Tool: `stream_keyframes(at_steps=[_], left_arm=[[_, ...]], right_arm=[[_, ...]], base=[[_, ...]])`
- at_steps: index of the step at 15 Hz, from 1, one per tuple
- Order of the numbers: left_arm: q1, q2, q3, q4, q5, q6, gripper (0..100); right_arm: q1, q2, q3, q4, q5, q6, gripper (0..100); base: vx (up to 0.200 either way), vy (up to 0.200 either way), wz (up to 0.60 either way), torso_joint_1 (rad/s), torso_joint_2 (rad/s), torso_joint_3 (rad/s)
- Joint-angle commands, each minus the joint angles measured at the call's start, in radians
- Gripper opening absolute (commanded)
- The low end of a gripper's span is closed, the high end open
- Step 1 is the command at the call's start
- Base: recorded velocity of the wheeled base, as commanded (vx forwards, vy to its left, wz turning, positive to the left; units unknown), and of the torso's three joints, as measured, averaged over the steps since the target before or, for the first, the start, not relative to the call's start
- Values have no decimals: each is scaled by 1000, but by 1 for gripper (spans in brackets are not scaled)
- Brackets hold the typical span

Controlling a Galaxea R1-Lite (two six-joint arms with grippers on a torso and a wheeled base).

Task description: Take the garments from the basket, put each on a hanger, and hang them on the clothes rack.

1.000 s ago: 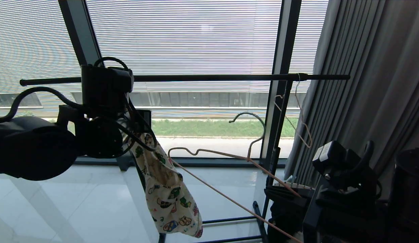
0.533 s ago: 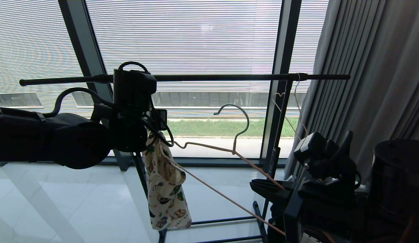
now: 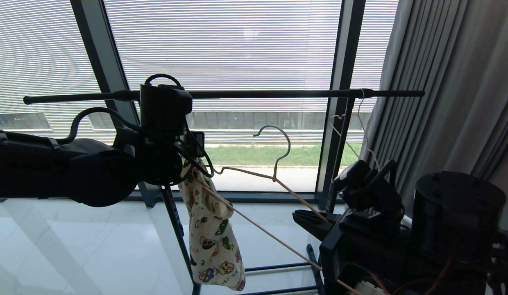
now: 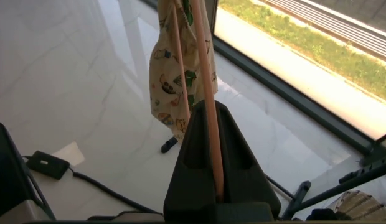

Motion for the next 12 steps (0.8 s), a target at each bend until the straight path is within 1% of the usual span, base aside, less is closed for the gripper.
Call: stream_keyframes(at_steps=[1,4,6,8,12], left_arm=[[1,-4,0,0,2,0,0],[6,-3,1,0,3,0,0],[6,2,1,0,31,0,0],[6,3,1,0,39,0,0],[33,2,1,0,46,2,0]], right_arm=[[-1,8,-11,-1,-3,0,0],[-1,-3,-26,-1,-6,0,0],[-1,-9,-29,-1,-8,0,0],[-1,-20,-26,1,-9,0,0],[-3,-29,-22,3,-9,0,0]], base=[[0,0,0,0,0,0],[0,0,0,0,0,0],[0,0,0,0,0,0],[0,0,0,0,0,0],[0,0,0,0,0,0]])
